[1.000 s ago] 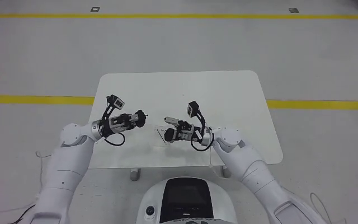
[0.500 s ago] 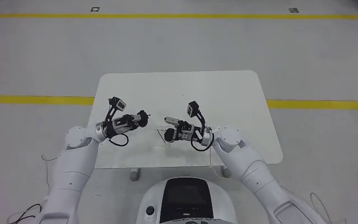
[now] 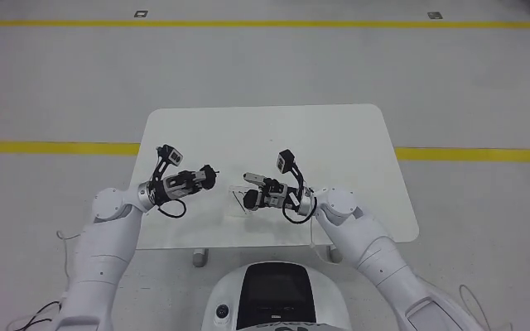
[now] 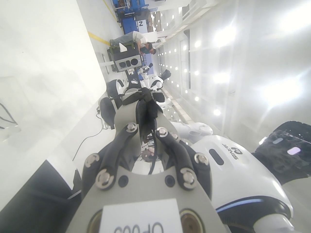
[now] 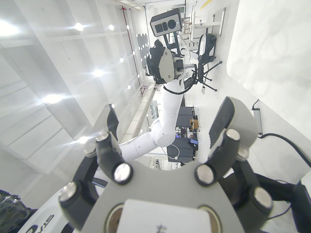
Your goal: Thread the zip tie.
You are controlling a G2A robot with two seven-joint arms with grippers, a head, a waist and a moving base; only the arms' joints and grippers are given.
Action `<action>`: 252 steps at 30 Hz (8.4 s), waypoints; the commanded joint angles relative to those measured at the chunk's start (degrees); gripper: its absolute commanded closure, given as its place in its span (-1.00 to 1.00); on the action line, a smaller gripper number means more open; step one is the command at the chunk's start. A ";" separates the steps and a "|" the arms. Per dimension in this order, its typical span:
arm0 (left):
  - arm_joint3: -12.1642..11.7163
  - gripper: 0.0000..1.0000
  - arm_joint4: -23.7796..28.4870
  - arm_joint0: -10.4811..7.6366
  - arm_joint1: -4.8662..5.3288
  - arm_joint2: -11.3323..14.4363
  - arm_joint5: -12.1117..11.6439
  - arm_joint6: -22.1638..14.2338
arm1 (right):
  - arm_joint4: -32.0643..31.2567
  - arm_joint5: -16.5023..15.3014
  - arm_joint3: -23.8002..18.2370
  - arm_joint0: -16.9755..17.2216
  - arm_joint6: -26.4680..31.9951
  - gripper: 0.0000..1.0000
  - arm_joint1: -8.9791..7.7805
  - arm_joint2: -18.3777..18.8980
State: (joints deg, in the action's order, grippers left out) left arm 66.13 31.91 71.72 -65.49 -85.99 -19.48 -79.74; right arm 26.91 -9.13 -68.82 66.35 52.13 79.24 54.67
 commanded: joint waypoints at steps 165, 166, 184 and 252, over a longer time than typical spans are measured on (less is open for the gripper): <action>1.66 1.00 1.73 2.28 1.03 -1.72 0.00 0.10 | -61.54 22.23 18.19 -26.83 -3.06 0.64 15.16 -30.49; 1.66 1.00 1.73 2.28 1.03 -1.72 0.00 0.10 | -61.63 22.14 18.37 -26.78 -3.04 0.72 15.25 -30.41; 1.66 1.00 1.73 2.28 1.03 -1.72 0.00 0.10 | -63.03 18.62 25.25 -27.84 3.21 0.78 18.49 -31.29; 1.66 1.00 1.73 2.28 1.03 -1.72 0.00 0.10 | -72.55 12.85 46.48 -28.92 -4.47 0.78 30.53 -32.62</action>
State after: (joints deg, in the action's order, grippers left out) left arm 67.79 33.65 73.99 -64.46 -87.70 -19.48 -79.64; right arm -45.54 3.64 -22.53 37.44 47.79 109.66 22.00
